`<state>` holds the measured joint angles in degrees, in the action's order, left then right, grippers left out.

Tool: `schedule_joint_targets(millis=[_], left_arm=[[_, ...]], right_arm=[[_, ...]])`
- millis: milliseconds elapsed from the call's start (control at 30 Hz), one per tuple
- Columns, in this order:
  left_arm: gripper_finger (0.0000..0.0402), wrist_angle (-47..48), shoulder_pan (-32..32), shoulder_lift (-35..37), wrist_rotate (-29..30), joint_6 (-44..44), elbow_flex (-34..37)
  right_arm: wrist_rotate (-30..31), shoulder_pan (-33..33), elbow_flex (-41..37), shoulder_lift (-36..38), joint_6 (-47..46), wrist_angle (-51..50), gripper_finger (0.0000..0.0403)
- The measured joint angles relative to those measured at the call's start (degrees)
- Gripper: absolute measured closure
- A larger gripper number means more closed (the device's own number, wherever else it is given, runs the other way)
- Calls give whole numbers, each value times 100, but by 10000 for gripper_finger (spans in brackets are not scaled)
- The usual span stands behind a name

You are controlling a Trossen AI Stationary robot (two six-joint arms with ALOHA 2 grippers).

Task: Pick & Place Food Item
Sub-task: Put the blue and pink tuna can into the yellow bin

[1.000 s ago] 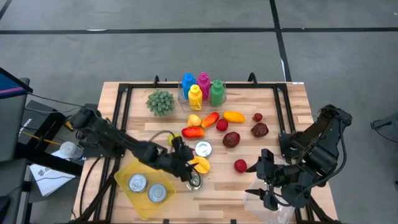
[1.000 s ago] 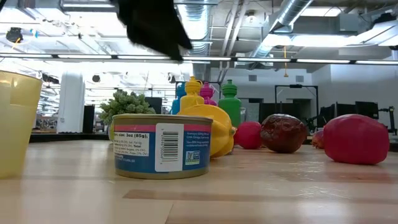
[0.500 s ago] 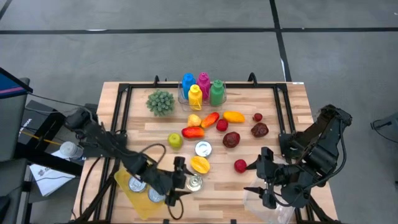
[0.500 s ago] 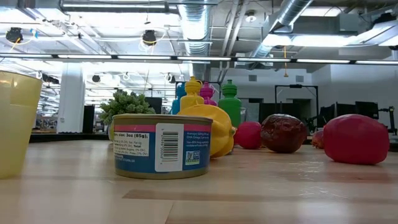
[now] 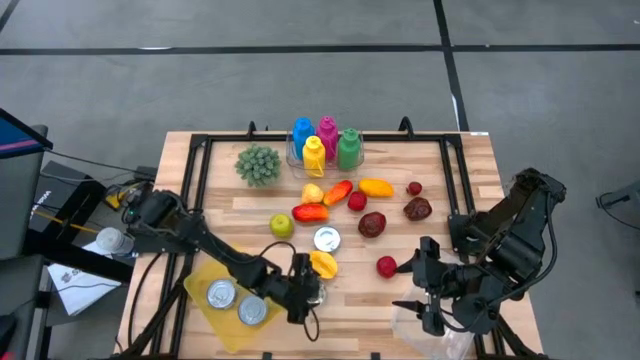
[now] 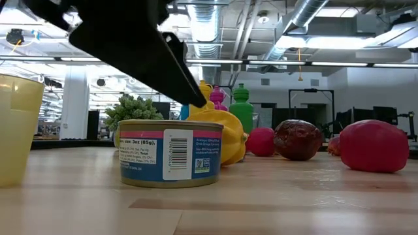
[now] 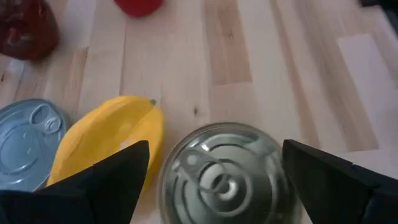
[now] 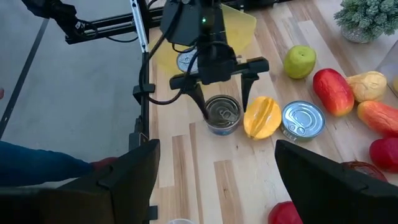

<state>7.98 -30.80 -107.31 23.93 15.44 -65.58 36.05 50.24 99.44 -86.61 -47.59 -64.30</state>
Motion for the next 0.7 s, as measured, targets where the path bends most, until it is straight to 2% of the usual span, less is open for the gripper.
schedule_joint_targets(millis=[133,333,533,700], left_arm=[[45,-72,112,0,-68,24,0],[41,-128,160,0,-1034,298,0],[45,-139,112,0,-1024,269,0],[53,-137,-132,0,-779,0,0]], right_arm=[[0,0,0,0,0,-6,91],[0,0,0,0,0,-47,91],[-2,4,0,0,-2,-96,91],[-1,4,0,0,-2,-139,91]])
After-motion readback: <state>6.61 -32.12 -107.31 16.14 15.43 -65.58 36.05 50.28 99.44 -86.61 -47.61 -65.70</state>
